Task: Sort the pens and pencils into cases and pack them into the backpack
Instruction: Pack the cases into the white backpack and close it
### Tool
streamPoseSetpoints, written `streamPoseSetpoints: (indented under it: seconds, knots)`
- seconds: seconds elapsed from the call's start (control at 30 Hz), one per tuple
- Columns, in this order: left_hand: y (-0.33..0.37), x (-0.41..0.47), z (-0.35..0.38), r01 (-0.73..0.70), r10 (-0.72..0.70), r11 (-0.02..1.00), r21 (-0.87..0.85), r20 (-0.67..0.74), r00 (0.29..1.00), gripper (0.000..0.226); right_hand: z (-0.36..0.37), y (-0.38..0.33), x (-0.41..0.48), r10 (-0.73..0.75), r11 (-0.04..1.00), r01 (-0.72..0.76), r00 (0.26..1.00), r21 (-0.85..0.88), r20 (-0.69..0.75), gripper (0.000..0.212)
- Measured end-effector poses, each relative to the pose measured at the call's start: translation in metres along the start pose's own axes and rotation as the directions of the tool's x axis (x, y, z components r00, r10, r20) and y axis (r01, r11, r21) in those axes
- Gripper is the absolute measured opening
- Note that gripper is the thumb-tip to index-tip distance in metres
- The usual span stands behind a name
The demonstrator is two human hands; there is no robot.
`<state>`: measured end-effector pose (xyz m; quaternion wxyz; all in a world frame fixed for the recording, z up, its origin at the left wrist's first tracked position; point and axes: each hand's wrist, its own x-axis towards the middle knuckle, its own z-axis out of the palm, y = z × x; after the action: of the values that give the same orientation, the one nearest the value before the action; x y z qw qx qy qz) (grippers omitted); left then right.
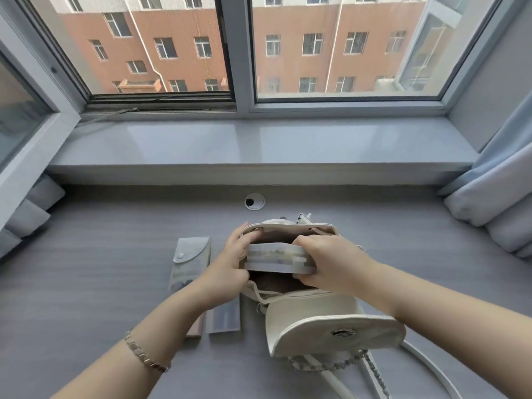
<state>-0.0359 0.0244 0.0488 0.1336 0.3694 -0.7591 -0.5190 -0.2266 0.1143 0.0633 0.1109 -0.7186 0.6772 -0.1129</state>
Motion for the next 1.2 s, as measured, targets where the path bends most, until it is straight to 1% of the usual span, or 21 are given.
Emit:
streamPoseSetpoints:
  seconds: [0.13, 0.2, 0.27, 0.33, 0.37, 0.43, 0.5, 0.57, 0.67, 0.7, 0.77, 0.83, 0.9, 0.97, 1.03, 1.07, 1.13, 1.17, 1.2]
  knots:
    - [0.0, 0.003, -0.005, 0.034, -0.038, 0.997, -0.066, -0.049, 0.998, 0.08, 0.001, -0.001, 0.002, 0.016, 0.998, -0.009, 0.995, -0.066, 0.098, 0.034]
    - [0.006, 0.002, -0.001, 0.014, -0.015, 0.996, -0.093, -0.013, 1.0, 0.081, 0.006, -0.005, 0.008, 0.042, 0.993, -0.024, 0.986, -0.115, 0.161, 0.033]
    - [0.01, -0.002, 0.007, -0.019, 0.021, 0.998, -0.052, 0.052, 0.998, 0.084, 0.019, -0.015, 0.015, 0.073, 0.976, -0.016, 0.964, -0.218, 0.255, 0.037]
    - [0.008, -0.006, 0.014, -0.038, 0.039, 0.999, -0.006, 0.079, 0.996, 0.085, 0.036, -0.022, 0.022, 0.131, 0.955, -0.026, 0.93, -0.294, 0.344, 0.047]
    - [0.007, -0.008, 0.015, -0.028, 0.029, 1.0, -0.007, 0.07, 0.997, 0.085, 0.043, -0.024, 0.026, 0.166, 0.953, -0.047, 0.908, -0.3, 0.384, 0.054]
    - [0.005, -0.01, 0.018, -0.01, 0.011, 1.0, -0.014, 0.053, 0.999, 0.085, 0.052, -0.024, 0.031, 0.211, 0.954, -0.085, 0.872, -0.287, 0.442, 0.062]
    - [0.004, -0.01, 0.018, 0.002, -0.002, 1.0, -0.007, 0.037, 0.999, 0.086, 0.057, -0.026, 0.037, 0.206, 0.957, -0.083, 0.869, -0.279, 0.45, 0.062]
    - [0.005, -0.007, 0.017, 0.009, -0.009, 1.0, -0.014, -0.005, 1.0, 0.085, 0.053, -0.027, 0.039, 0.165, 0.971, -0.059, 0.869, -0.232, 0.466, 0.06]
    - [0.007, -0.004, 0.014, 0.012, -0.012, 1.0, -0.011, -0.034, 0.999, 0.083, 0.034, -0.018, 0.031, 0.07, 0.998, -0.054, 0.823, -0.045, 0.564, 0.06]
    - [0.008, -0.003, 0.013, 0.009, -0.009, 1.0, -0.008, -0.027, 1.0, 0.084, 0.028, -0.014, 0.027, 0.045, 0.999, -0.026, 0.823, -0.043, 0.566, 0.061]
    - [0.01, -0.001, 0.014, -0.01, 0.01, 1.0, 0.013, 0.007, 1.0, 0.085, 0.024, -0.013, 0.018, 0.033, 0.986, 0.056, 0.853, -0.154, 0.521, 0.063]
    - [0.012, -0.003, 0.02, -0.013, 0.012, 1.0, 0.026, 0.057, 0.998, 0.086, 0.03, -0.021, 0.013, 0.047, 0.949, 0.116, 0.868, -0.293, 0.495, 0.064]
    - [0.012, -0.008, 0.026, -0.016, 0.013, 0.999, 0.028, 0.105, 0.994, 0.09, 0.042, -0.032, 0.014, 0.084, 0.913, 0.14, 0.854, -0.382, 0.513, 0.067]
    - [0.011, -0.009, 0.028, -0.012, 0.01, 1.0, 0.011, 0.118, 0.993, 0.091, 0.048, -0.034, 0.019, 0.117, 0.901, 0.131, 0.845, -0.413, 0.523, 0.067]
    - [0.011, -0.006, 0.024, 0.002, 0.0, 1.0, -0.031, 0.076, 0.997, 0.09, 0.05, -0.027, 0.021, 0.091, 0.931, 0.109, 0.855, -0.348, 0.51, 0.063]
    - [0.011, -0.006, 0.022, -0.003, 0.006, 0.999, -0.054, 0.057, 0.998, 0.089, 0.049, -0.021, 0.02, 0.071, 0.961, 0.077, 0.861, -0.267, 0.504, 0.061]
    - [0.009, -0.007, 0.015, -0.009, 0.018, 0.992, -0.125, 0.072, 0.997, 0.087, 0.043, -0.009, 0.017, 0.042, 0.999, -0.043, 0.868, -0.008, 0.496, 0.06]
    - [0.006, -0.009, 0.012, 0.008, 0.011, 0.983, -0.184, 0.103, 0.995, 0.082, 0.037, -0.004, 0.014, 0.038, 0.985, -0.113, 0.876, 0.128, 0.48, 0.059]
    - [0.005, -0.011, 0.007, 0.035, 0.002, 0.962, -0.272, 0.133, 0.991, 0.071, 0.03, -0.001, 0.012, 0.042, 0.956, -0.165, 0.896, 0.243, 0.442, 0.057]
